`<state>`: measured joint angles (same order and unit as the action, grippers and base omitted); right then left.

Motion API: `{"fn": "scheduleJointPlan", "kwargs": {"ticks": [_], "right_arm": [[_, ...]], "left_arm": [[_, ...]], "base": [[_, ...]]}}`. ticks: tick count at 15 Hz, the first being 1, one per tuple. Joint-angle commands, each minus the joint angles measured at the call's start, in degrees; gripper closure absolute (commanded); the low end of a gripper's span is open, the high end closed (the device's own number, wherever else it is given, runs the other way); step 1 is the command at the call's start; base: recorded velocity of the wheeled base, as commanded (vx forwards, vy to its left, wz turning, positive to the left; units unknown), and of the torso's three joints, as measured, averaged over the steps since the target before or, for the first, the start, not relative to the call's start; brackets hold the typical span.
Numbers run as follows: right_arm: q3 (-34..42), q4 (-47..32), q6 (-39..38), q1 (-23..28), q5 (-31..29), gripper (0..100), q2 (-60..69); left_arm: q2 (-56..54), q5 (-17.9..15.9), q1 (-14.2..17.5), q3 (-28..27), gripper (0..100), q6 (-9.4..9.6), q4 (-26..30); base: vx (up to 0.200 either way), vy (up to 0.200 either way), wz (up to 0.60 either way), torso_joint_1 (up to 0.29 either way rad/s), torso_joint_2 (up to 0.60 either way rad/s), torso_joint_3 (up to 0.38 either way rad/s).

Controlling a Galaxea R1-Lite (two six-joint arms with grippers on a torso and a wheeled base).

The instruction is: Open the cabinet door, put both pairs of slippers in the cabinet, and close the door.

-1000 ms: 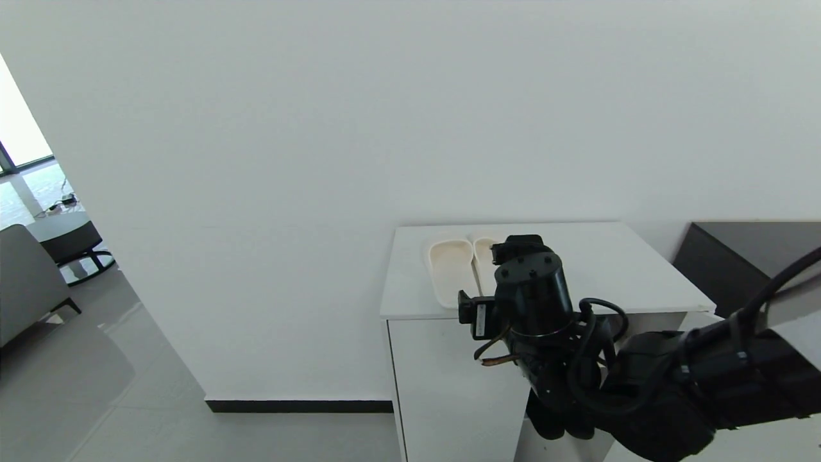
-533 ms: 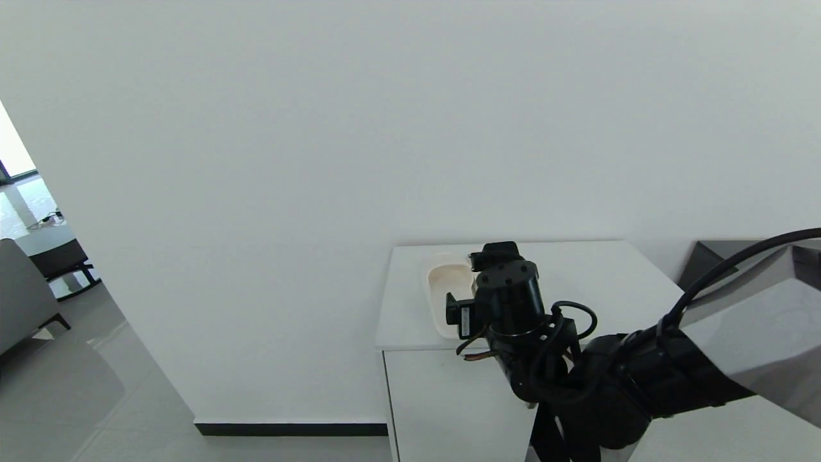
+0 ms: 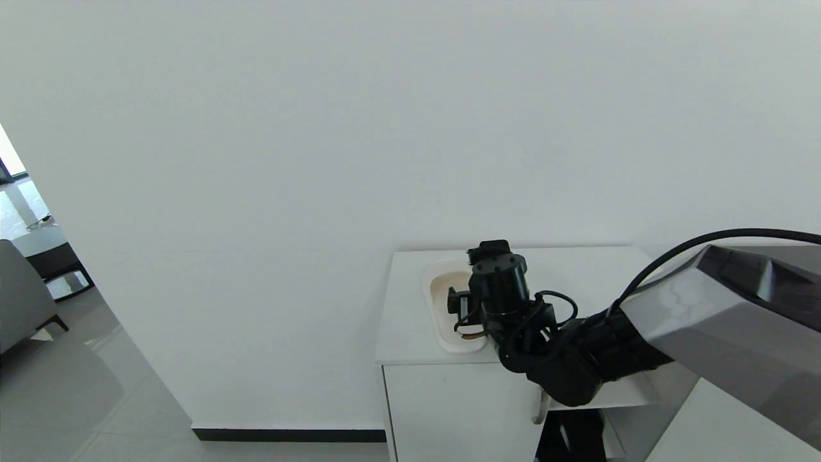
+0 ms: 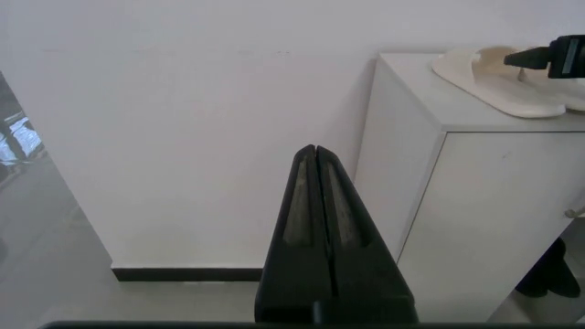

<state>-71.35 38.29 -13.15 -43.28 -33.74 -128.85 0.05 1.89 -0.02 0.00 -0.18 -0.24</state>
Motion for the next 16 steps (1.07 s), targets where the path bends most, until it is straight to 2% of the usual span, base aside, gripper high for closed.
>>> {"fn": "scheduleJointPlan", "kwargs": {"ticks": [1,4,7,15,16], "right_arm": [[-1.69,-0.94,0.23,0.74,0.08,0,-2.1],[-5.64,-1.82,0.85,2.67,2.72,0,-4.56],[-9.86,-3.31,1.2,4.43,2.89,0,-7.38],[-16.63,-3.4,1.46,5.04,3.42,0,-11.42],[-16.98,-3.4,1.38,5.31,3.42,100,-11.51]], "left_arm": [[0.04,-0.04,0.02,0.0,100,0.01,-0.02],[0.04,-0.04,0.02,0.0,100,0.01,-0.02],[0.04,-0.04,0.02,0.0,100,0.01,-0.02],[0.04,-0.4,0.02,0.0,100,0.01,-0.02],[0.04,-0.4,0.02,0.0,100,0.01,-0.02]], "base": [[0.0,0.0,0.0,0.0,0.0,0.0],[0.0,0.0,0.0,0.0,0.0,0.0],[0.0,0.0,0.0,0.0,0.0,0.0],[0.0,0.0,0.0,0.0,0.0,0.0],[0.0,0.0,0.0,0.0,0.0,0.0]]}}
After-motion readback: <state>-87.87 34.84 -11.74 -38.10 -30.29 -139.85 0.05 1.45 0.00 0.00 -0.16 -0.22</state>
